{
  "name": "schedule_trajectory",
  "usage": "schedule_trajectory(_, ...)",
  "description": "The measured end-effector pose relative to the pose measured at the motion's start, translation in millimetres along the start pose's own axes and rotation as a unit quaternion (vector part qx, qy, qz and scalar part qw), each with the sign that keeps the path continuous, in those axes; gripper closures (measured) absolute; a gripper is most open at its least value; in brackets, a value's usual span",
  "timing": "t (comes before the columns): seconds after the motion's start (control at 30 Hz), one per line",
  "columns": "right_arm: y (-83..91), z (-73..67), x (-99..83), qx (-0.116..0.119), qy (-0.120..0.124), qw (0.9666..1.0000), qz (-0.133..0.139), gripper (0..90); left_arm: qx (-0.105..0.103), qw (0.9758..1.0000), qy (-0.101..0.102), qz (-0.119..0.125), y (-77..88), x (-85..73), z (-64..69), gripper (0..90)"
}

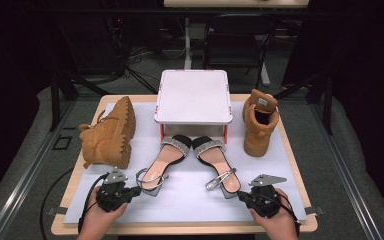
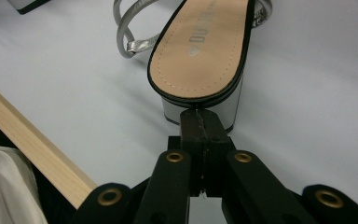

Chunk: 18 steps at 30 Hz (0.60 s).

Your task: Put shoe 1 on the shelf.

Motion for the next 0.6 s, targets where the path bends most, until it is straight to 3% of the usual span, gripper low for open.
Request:
schedule_trajectory(0.4,-9.7,-21.0,7.3,0.022,0.027,0.9994,0.001,90.0,-0.01,0.9998,-0.014,-0.005,-3.8,3.5,9.5,90.0)
schedule_trajectory(0.6,-16.1,-32.9,12.1,0.03,0.033,0.999,0.004,90.0,-0.016,0.9998,-0.011,-0.002,-6.6,5.2,13.6,90.0)
Point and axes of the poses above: each handheld gripper's, and its own axes: y roughly backward along the jaws, x roughly out of its top, z roughly to its right, the point moved 3 cm from there along -y, roughly forward along the jaws, and after that the axes turned 10 degrees about -z, right-handed, at the moved point
